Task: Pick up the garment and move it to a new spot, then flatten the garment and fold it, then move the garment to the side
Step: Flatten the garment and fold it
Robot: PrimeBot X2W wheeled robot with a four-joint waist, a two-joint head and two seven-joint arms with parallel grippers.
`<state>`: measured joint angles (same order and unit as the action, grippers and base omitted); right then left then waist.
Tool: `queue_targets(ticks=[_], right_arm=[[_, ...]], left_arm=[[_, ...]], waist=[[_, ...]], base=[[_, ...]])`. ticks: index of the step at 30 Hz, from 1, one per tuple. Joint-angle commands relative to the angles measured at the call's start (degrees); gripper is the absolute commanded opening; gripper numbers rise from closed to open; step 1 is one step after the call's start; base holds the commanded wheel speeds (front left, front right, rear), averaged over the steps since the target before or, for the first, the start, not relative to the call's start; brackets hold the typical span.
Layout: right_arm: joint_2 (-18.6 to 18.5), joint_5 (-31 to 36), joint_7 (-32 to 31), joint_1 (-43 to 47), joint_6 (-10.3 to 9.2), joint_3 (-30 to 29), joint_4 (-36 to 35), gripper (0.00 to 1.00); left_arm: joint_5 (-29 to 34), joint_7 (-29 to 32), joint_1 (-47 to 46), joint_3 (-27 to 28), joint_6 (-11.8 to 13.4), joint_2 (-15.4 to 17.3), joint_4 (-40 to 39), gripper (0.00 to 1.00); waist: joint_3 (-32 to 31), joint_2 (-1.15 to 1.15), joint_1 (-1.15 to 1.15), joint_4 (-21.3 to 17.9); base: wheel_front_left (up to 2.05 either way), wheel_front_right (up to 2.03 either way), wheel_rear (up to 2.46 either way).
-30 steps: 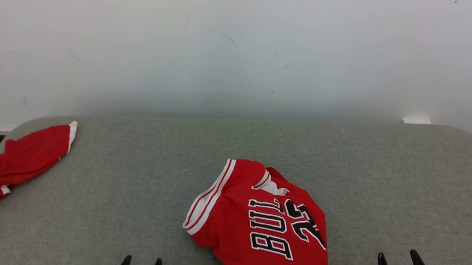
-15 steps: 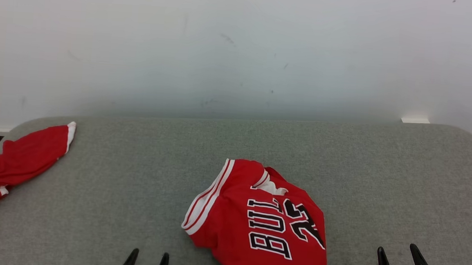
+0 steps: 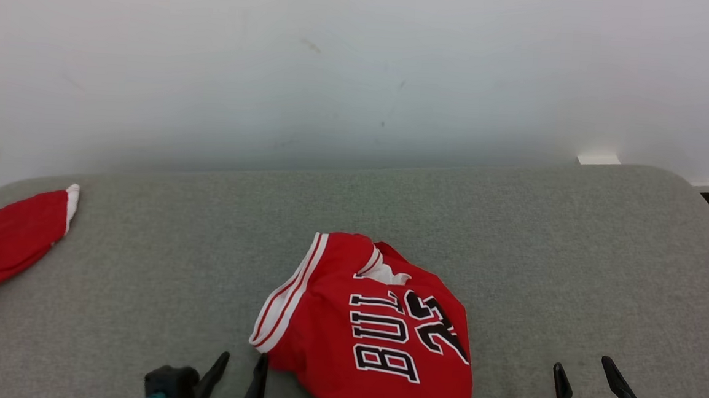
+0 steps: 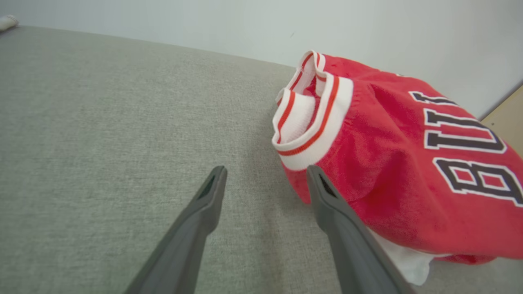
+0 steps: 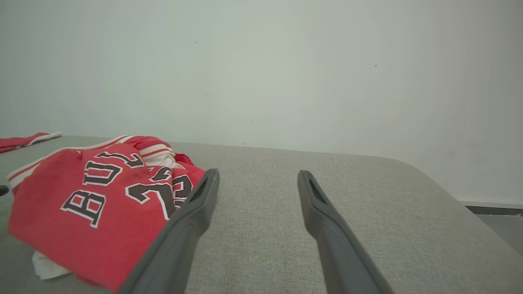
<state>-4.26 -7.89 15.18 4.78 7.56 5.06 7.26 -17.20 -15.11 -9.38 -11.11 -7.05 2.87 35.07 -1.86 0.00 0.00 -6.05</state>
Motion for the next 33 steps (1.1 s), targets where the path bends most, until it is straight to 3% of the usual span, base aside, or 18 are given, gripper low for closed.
queue_targets(ticks=[1, 7, 8, 10, 11, 13, 15, 18, 19, 26, 33], right_arm=[[-0.4, -0.6, 0.0, -0.8, -0.14, 0.2, -0.1, 1.0], [-0.2, -0.3, 0.0, -1.4, -0.14, 0.3, 0.0, 1.0], [-0.2, -0.3, 0.0, -1.4, -0.14, 0.3, 0.0, 1.0], [-0.1, -0.2, 0.0, -1.4, -0.14, 0.2, 0.1, 1.0], [-0.1, -0.2, 0.0, -1.4, -0.14, 0.2, 0.1, 1.0], [0.0, -0.1, 0.0, -1.4, -0.14, 0.1, 0.2, 1.0], [0.0, -0.1, 0.0, -1.4, -0.14, -0.1, 0.4, 1.0], [0.1, -0.1, 0.0, -1.4, -0.14, -0.9, 0.2, 1.0], [0.2, -0.5, 0.0, -1.3, -0.14, -1.0, 0.0, 1.0], [0.5, -0.4, 0.0, -1.5, -0.14, -0.3, 0.5, 1.0], [0.8, -0.7, 0.0, -1.2, -0.14, 0.1, 0.6, 1.0]], left_arm=[[-1.6, 0.0, -2.6, -0.6, -0.3, 0.1, 2.8, 1.0], [-4.2, 0.0, -8.1, -4.1, -0.4, 0.2, 8.8, 1.0], [-5.0, 0.0, -8.4, -4.5, -0.4, 0.2, 9.2, 0.77], [-6.7, 0.0, -9.1, -5.2, -0.4, 0.1, 8.8, 0.04], [-7.9, 0.0, -9.3, -5.5, -0.4, 0.1, 8.6, 0.0], [-10.2, 0.0, -9.9, -6.9, -0.4, 0.1, 7.4, 0.0], [-17.5, 0.0, -10.5, -7.0, -0.4, 0.2, 6.2, 0.0], [-21.9, 0.0, -14.1, -6.4, -0.4, 3.7, 2.9, 0.0], [-22.7, 0.2, -16.7, -6.4, -0.4, 6.1, 1.1, 0.0], [-22.4, 7.4, -29.8, -7.3, -0.4, 15.5, -6.4, 0.0], [-23.4, 15.9, -37.7, -9.7, -0.5, 19.9, -12.9, 0.0]], waist=[[1.1, 0.0, 0.0, -1.1], [2.8, 0.0, 0.0, -3.1], [3.0, 0.0, 0.0, -3.4], [3.3, 0.0, 0.0, -3.7], [3.3, 0.0, 0.0, -3.8], [3.3, 0.0, 0.0, -3.9], [3.1, 0.0, 0.0, -3.9], [2.6, 0.0, 0.0, -3.4], [2.3, 0.0, 0.0, -2.8], [1.2, 0.0, 0.0, -1.9], [0.6, 0.0, 0.0, -2.4]], base=[[0.0, 0.0, 0.0], [0.0, 0.0, 0.0], [0.0, 0.0, 0.0], [0.0, 0.0, 0.0], [0.0, 0.0, 0.0], [0.0, 0.0, 0.0], [0.0, 0.0, 0.0], [0.0, 0.0, 0.0], [0.0, 0.0, 0.0], [0.0, 0.0, 0.0], [0.0, 0.0, 0.0]])
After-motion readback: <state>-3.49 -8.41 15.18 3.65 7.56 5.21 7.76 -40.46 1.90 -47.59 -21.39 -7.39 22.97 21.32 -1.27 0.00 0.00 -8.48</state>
